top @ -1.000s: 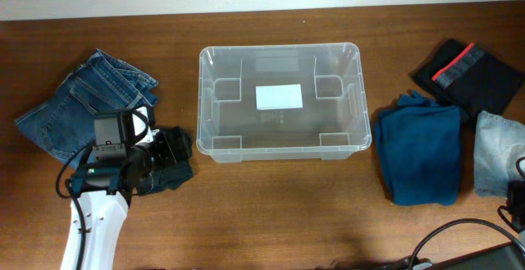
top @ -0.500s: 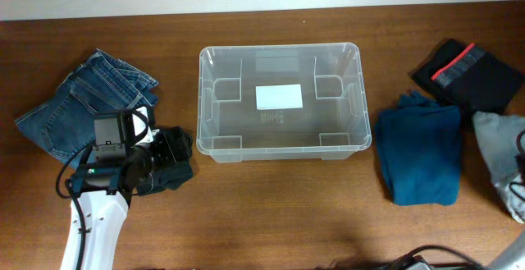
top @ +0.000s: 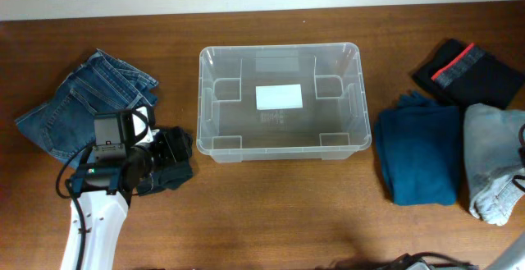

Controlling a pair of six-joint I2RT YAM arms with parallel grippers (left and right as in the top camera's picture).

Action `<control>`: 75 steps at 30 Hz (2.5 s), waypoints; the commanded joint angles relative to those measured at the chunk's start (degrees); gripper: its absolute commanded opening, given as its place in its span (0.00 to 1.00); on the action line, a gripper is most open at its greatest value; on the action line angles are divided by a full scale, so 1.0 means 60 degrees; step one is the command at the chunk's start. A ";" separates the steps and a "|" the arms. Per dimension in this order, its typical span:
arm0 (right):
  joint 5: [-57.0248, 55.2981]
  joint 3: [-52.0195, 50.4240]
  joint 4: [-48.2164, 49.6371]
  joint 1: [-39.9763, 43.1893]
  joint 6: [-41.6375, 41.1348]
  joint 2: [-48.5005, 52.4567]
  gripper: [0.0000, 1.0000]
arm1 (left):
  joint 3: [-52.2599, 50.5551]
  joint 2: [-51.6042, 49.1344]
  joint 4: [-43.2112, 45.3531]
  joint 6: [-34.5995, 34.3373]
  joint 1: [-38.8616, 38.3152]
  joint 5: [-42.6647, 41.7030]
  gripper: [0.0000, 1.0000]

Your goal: Pack container

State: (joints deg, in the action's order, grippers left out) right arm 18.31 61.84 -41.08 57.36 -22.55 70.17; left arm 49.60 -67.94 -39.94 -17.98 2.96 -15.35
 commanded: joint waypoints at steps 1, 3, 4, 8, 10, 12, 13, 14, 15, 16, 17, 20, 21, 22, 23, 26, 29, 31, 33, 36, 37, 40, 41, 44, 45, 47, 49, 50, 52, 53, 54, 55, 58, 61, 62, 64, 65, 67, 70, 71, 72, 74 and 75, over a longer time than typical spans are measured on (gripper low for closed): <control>0.0630 -0.0448 0.0091 -0.0095 -0.0018 0.0474 0.04 | 0.0040 0.0007 -0.0007 0.0153 -0.0033 0.0066 0.99; 0.0943 -0.0546 0.0091 -0.0244 0.0248 0.0608 0.04 | 0.0040 0.0004 -0.0007 0.0153 -0.0033 0.0066 1.00; 0.0943 -0.0561 0.0084 -0.0390 0.0259 0.0641 0.04 | 0.0040 0.0007 -0.0007 0.0153 -0.0033 0.0066 0.99; 0.0933 -0.0568 0.0055 -0.1115 0.0259 0.0652 0.04 | 0.0040 0.0007 -0.0004 0.0153 -0.0033 0.0066 0.99; 0.0911 -0.0572 -0.0033 -0.1650 0.0251 0.0652 0.04 | 0.0040 0.0007 -0.0007 0.0153 -0.0033 0.0066 0.99; 0.0892 -0.0583 -0.0095 -0.2051 0.0251 0.0656 0.04 | 0.0040 0.0004 -0.0007 0.0153 -0.0033 0.0066 0.99; 0.0874 -0.0597 -0.0102 -0.2259 0.0208 0.0663 0.04 | 0.0040 0.0007 -0.0007 0.0153 -0.0033 0.0066 0.99; 0.0867 -0.0627 -0.0106 -0.2419 0.0175 0.0667 0.04 | 0.0040 0.0007 -0.0007 0.0153 -0.0033 0.0066 0.99; 0.0867 -0.0663 -0.0106 -0.2594 0.0168 0.0674 0.04 | 0.0040 0.0004 -0.0007 0.0153 -0.0033 0.0066 0.99; 0.0867 -0.0710 -0.0109 -0.2728 0.0168 0.0685 0.04 | 0.0040 0.0007 -0.0007 0.0153 -0.0033 0.0066 0.99; 0.0863 -0.0783 -0.0109 -0.2852 0.0146 0.0685 0.04 | 0.0040 0.0007 -0.0007 0.0153 -0.0033 0.0066 0.99; 0.0838 -0.1086 -0.0109 -0.3005 0.0066 0.0685 0.04 | 0.0040 0.0007 -0.0007 0.0153 -0.0033 0.0066 0.99; 0.0838 -0.1198 -0.0109 -0.3002 0.0066 0.0685 0.04 | 0.0040 0.0007 -0.0007 0.0153 -0.0033 0.0066 0.99; 0.0834 -0.1333 -0.0113 -0.2991 0.0069 0.0685 0.04 | 0.0040 0.0007 -0.0007 0.0153 -0.0033 0.0066 0.99; 0.0827 -0.1472 -0.0109 -0.2987 0.0069 0.0685 0.04 | 0.0040 0.0007 -0.0007 0.0153 -0.0033 0.0066 0.99; 0.0718 -0.1814 -0.0098 -0.2987 0.0069 0.0681 0.04 | 0.0040 0.0007 -0.0007 0.0153 -0.0033 0.0066 0.99; 0.0310 -0.1880 -0.0280 -0.2987 0.0073 0.0678 0.04 | 0.0040 0.0007 -0.0007 0.0153 -0.0033 0.0066 0.99; -0.0033 -0.1880 -0.0415 -0.2987 0.0069 0.0637 0.04 | 0.0040 0.0007 -0.0004 0.0153 -0.0033 0.0066 0.99; -0.0328 -0.1880 -0.0517 -0.2987 0.0033 0.0550 0.04 | 0.0040 0.0007 -0.0007 0.0153 -0.0033 0.0066 0.99; -0.0452 -0.1880 -0.0535 -0.2987 -0.0175 0.0266 0.04 | 0.0040 0.0004 -0.0004 0.0153 -0.0033 0.0066 0.99; -0.0455 -0.1880 -0.0539 -0.2987 -0.0266 0.0182 0.04 | 0.0040 0.0007 -0.0007 0.0153 -0.0033 0.0066 0.99; -0.0419 -0.1880 -0.0619 -0.2987 -0.0415 -0.0164 0.04 | 0.0040 0.0004 -0.0007 0.0153 -0.0033 0.0066 0.99; -0.0423 -0.1880 -0.0739 -0.2987 -0.0637 -0.0342 0.04 | 0.0040 0.0007 -0.0007 0.0153 -0.0033 0.0066 0.99; -0.0419 -0.1880 -0.0980 -0.2987 -0.1235 -0.0583 0.04 | 0.0040 0.0007 -0.0007 0.0153 -0.0033 0.0066 0.99; -0.0419 -0.1880 -0.1071 -0.2987 -0.1406 -0.0623 0.04 | 0.0040 0.0007 -0.0007 0.0153 -0.0033 0.0066 0.99; -0.0426 -0.1880 -0.1228 -0.2987 -0.1643 -0.0637 0.06 | 0.0040 0.0007 -0.0004 0.0153 -0.0033 0.0066 0.99; -0.0459 -0.1887 -0.1392 -0.2987 -0.1821 -0.0634 0.08 | 0.0040 0.0007 -0.0007 0.0153 -0.0033 0.0066 0.99; -0.0492 -0.1898 -0.1446 -0.2987 -0.1836 -0.0637 0.08 | 0.0040 0.0007 -0.0007 0.0153 -0.0033 0.0066 0.99; -0.0608 -0.1898 -0.1552 -0.2987 -0.1836 -0.0634 0.15 | 0.0040 0.0004 -0.0004 0.0153 -0.0033 0.0066 0.99; -0.0681 -0.1898 -0.1606 -0.2987 -0.1832 -0.0637 0.18 | 0.0040 0.0007 -0.0007 0.0153 -0.0033 0.0066 1.00; -0.0750 -0.1898 -0.1654 -0.2987 -0.1829 -0.0637 0.20 | 0.0040 0.0007 -0.0004 0.0153 -0.0033 0.0066 0.99; -0.0823 -0.1898 -0.1730 -0.2987 -0.1832 -0.0634 0.23 | 0.0040 0.0004 -0.0007 0.0153 -0.0033 0.0066 0.99; -0.1020 -0.1898 -0.1982 -0.2987 -0.1829 -0.0634 0.32 | 0.0040 0.0007 -0.0007 0.0153 -0.0033 0.0066 0.99; -0.1144 -0.1898 -0.2167 -0.2987 -0.1829 -0.0637 0.46 | 0.0040 0.0004 -0.0007 0.0153 -0.0033 0.0066 0.99; -0.1169 -0.1898 -0.2204 -0.2987 -0.1829 -0.0634 0.47 | 0.0040 0.0007 -0.0007 0.0153 -0.0033 0.0066 0.99; -0.1173 -0.1898 -0.2324 -0.2987 -0.1829 -0.0637 0.52 | 0.0040 0.0007 -0.0007 0.0153 -0.0033 0.0066 0.99; -0.1173 -0.1898 -0.2386 -0.2987 -0.1829 -0.0637 0.52 | 0.0040 0.0007 -0.0007 0.0153 -0.0033 0.0066 0.99; -0.1173 -0.1898 -0.2517 -0.2987 -0.1829 -0.0637 0.54 | 0.0040 0.0004 -0.0007 0.0153 -0.0033 0.0066 0.99; -0.1239 -0.1894 -0.2703 -0.2987 -0.1829 -0.0710 0.54 | 0.0040 0.0004 -0.0004 0.0153 -0.0033 0.0066 0.99; -0.1286 -0.1891 -0.2776 -0.2987 -0.1829 -0.0776 0.54 | 0.0040 0.0007 -0.0007 0.0153 -0.0033 0.0066 0.99; -0.1381 -0.1883 -0.2841 -0.2987 -0.1829 -0.0874 0.54 | 0.0040 0.0004 -0.0007 0.0153 -0.0033 0.0066 0.99; -0.1654 -0.1832 -0.2973 -0.2987 -0.1829 -0.1147 0.55 | 0.0040 0.0004 -0.0007 0.0153 -0.0033 0.0066 0.99; -0.1807 -0.1781 -0.3064 -0.2987 -0.1825 -0.1330 0.55 | 0.0040 0.0004 -0.0007 0.0153 -0.0033 0.0066 0.99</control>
State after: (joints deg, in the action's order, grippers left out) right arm 11.00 50.70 -58.61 39.97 -33.26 65.45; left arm 49.60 -67.94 -39.94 -17.98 2.96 -15.35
